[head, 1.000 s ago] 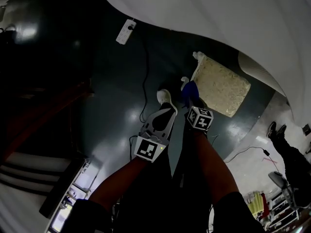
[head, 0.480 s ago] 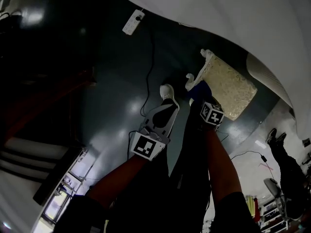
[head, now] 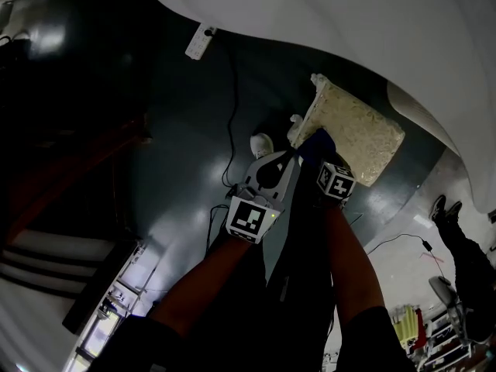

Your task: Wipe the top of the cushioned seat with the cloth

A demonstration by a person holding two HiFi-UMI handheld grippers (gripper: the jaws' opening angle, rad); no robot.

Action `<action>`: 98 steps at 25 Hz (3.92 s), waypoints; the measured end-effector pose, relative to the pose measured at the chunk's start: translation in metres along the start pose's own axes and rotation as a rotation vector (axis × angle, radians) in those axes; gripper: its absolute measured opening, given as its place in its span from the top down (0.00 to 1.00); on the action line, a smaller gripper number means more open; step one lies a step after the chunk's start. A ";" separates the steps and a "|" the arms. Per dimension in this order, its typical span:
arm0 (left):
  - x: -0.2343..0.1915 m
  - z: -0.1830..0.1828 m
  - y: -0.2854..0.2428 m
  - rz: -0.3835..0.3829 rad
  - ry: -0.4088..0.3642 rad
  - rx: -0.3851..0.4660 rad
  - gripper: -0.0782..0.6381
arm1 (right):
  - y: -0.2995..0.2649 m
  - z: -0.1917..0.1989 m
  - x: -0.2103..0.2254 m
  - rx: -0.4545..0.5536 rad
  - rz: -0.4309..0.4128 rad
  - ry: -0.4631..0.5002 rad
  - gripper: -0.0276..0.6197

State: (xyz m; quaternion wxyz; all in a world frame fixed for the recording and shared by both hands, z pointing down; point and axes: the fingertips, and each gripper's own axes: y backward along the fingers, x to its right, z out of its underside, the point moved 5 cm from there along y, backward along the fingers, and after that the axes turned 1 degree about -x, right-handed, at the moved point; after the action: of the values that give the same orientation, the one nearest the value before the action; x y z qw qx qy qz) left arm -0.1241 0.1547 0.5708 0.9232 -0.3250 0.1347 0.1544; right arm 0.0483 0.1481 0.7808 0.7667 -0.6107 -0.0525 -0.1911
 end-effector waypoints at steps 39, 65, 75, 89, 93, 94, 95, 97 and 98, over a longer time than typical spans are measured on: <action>0.117 -0.003 -0.090 0.184 -0.091 -0.102 0.85 | 0.033 0.017 0.112 -0.044 0.008 -0.034 0.80; 0.169 -0.023 -0.132 0.266 -0.085 -0.079 0.85 | 0.061 0.029 0.189 -0.044 0.008 -0.096 0.78; 0.182 -0.020 -0.141 0.296 -0.094 -0.113 0.85 | 0.070 0.040 0.223 -0.052 0.079 -0.122 0.77; 0.192 -0.021 -0.147 0.338 -0.118 -0.098 0.85 | 0.073 0.059 0.281 -0.096 0.229 -0.156 0.79; 0.188 -0.025 -0.130 0.343 -0.136 -0.111 0.85 | 0.098 0.048 0.271 -0.057 0.221 -0.050 0.79; 0.187 -0.029 -0.125 0.349 -0.147 -0.107 0.85 | 0.108 0.044 0.262 -0.040 0.213 -0.015 0.79; 0.186 -0.034 -0.118 0.356 -0.158 -0.103 0.85 | 0.119 0.038 0.252 -0.018 0.204 0.012 0.79; 0.183 -0.043 -0.106 0.369 -0.179 -0.091 0.85 | 0.143 0.026 0.235 0.046 0.196 0.034 0.79; 0.181 -0.047 -0.101 0.374 -0.190 -0.087 0.85 | 0.154 0.020 0.228 0.084 0.201 0.041 0.80</action>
State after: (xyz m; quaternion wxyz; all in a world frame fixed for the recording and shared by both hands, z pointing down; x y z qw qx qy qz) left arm 0.0719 0.0856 0.5288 0.8723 -0.3178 0.0984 0.3583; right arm 0.3162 0.1430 0.7160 0.8078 -0.5762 0.0167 -0.1231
